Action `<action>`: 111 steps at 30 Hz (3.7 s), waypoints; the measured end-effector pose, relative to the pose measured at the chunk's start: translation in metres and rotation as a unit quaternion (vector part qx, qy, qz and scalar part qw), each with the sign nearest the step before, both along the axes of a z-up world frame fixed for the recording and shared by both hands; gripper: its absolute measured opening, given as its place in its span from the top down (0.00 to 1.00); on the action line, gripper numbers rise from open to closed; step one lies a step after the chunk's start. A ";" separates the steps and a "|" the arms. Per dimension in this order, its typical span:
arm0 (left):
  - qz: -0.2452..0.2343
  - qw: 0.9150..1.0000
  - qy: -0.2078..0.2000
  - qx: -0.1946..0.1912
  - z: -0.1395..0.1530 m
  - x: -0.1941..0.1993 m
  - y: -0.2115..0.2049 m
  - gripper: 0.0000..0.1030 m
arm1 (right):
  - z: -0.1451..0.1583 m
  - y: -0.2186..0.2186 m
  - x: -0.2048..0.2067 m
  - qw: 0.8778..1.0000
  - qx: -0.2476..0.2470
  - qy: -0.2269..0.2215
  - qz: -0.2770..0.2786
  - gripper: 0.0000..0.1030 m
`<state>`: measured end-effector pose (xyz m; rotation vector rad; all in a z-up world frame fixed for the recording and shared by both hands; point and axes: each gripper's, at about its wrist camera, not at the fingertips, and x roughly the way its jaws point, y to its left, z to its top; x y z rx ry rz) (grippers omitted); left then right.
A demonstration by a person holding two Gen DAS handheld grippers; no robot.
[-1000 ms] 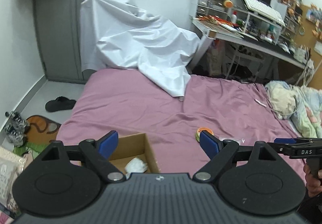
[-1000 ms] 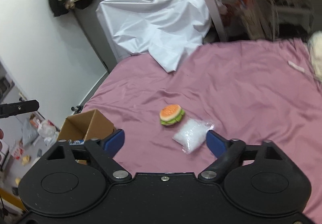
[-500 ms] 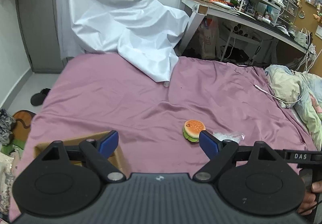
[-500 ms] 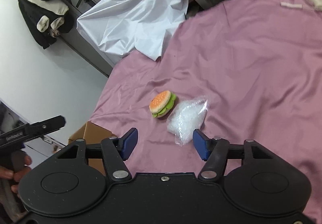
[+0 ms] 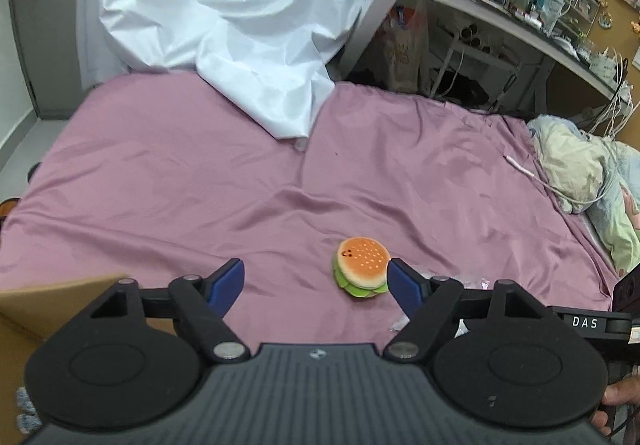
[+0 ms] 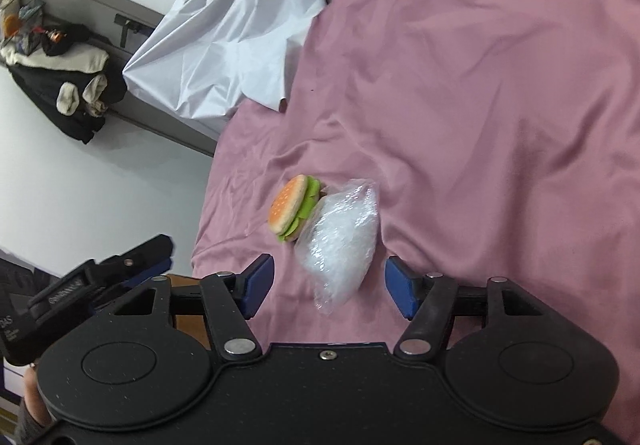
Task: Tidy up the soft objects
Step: 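Grasp the burger plush with the left tool while the right tool grasps the plastic bag, then carry the burger plush and plastic bag over the cardboard box and lower them in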
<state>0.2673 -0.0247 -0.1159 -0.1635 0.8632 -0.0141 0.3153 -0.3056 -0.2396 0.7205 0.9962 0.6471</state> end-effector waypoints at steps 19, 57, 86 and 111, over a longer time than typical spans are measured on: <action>-0.015 0.999 0.043 -0.010 -0.063 0.063 -0.038 0.27 | -0.024 -0.002 0.025 1.000 0.027 0.008 0.011 0.66; 0.038 0.999 -0.024 -0.006 0.049 -0.058 0.024 0.61 | 0.059 0.025 -0.032 0.987 -0.054 -0.146 0.033 0.76; 0.166 0.983 -0.069 -0.032 0.062 -0.166 0.148 0.61 | 0.148 0.167 -0.121 0.895 -0.187 -0.376 0.150 0.76; 0.182 0.978 -0.060 -0.079 0.001 -0.157 0.196 0.60 | 0.141 0.281 -0.152 0.795 -0.296 -0.466 0.251 0.75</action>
